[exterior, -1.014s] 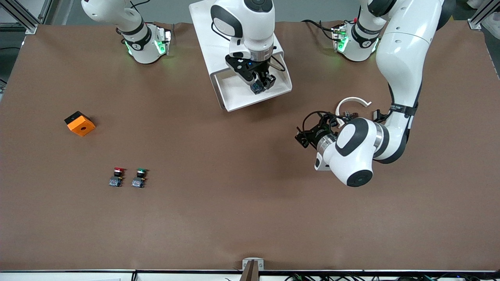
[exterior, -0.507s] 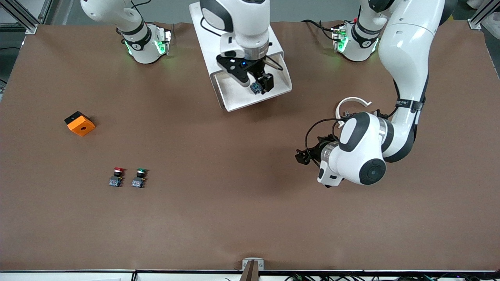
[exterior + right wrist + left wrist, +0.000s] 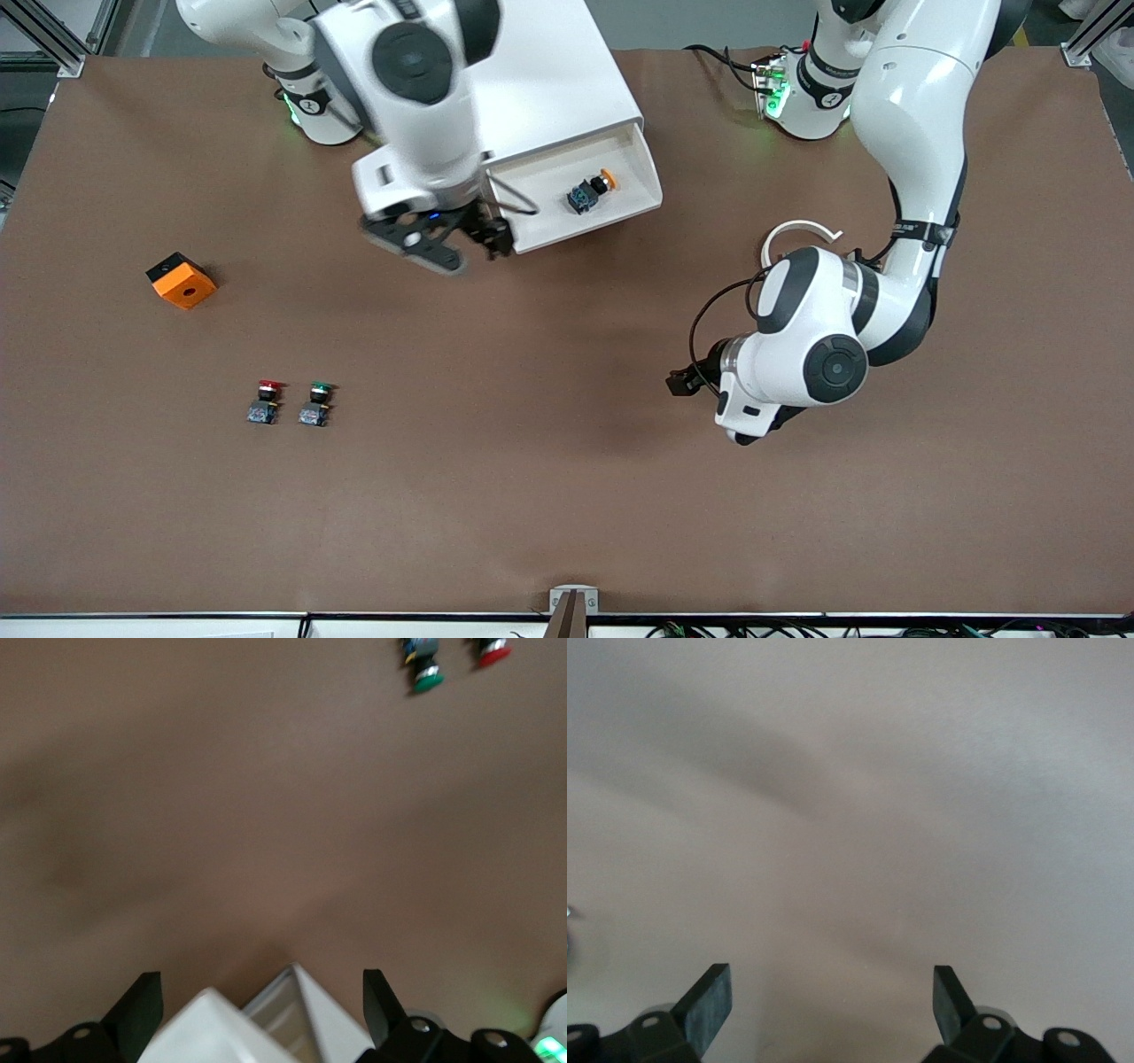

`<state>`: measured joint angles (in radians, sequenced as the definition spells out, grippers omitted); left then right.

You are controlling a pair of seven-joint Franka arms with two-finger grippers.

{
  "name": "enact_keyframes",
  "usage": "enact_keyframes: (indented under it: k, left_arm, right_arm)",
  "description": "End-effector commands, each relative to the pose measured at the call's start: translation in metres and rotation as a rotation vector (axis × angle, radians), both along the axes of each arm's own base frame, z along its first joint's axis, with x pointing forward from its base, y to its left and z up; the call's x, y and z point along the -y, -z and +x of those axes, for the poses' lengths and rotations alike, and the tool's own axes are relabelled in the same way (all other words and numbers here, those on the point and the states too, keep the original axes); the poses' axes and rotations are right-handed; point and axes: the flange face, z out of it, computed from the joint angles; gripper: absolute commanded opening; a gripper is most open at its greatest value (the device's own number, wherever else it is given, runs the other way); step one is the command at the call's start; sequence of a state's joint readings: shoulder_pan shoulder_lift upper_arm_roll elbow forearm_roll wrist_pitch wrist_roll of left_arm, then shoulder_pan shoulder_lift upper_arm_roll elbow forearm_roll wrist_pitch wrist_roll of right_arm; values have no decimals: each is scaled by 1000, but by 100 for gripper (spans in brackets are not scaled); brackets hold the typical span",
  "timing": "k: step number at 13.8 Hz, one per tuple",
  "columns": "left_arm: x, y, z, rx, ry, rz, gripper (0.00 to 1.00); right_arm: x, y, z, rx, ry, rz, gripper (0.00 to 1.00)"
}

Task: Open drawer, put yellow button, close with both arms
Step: 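Open the right gripper and withdraw while the left gripper releases the drawer, then move the left gripper to the front of the open drawer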

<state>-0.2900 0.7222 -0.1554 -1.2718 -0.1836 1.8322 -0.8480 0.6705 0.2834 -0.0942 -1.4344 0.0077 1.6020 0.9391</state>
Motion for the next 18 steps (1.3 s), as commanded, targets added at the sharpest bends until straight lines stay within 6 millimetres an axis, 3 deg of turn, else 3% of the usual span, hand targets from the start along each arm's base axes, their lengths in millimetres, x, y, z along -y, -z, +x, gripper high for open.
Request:
enact_keyframes:
  k: [1,4,9,11,13,15,18]
  left_arm:
    - [17,-12,-5,73,40,10,100]
    - [30,-31,-14,110,70,20,100]
    - [57,-59,-43,128,106,20,100]
    - [68,-59,-57,122,122,28,100]
    - [84,-61,-75,115,129,47,100]
    - [105,-61,-94,127,122,97,100]
    - [120,-51,-118,101,115,128,100]
  right_arm:
    - [87,-26,27,-40,-138,22,100]
    - [185,-40,54,-62,-254,54,100]
    - [328,-64,65,-101,-357,98,100]
    - [369,-76,67,-72,-346,100,100]
    - [390,-78,66,-67,-313,103,100]
    - [389,-80,65,-64,-304,103,100]
    - [389,-79,66,-64,-299,102,100]
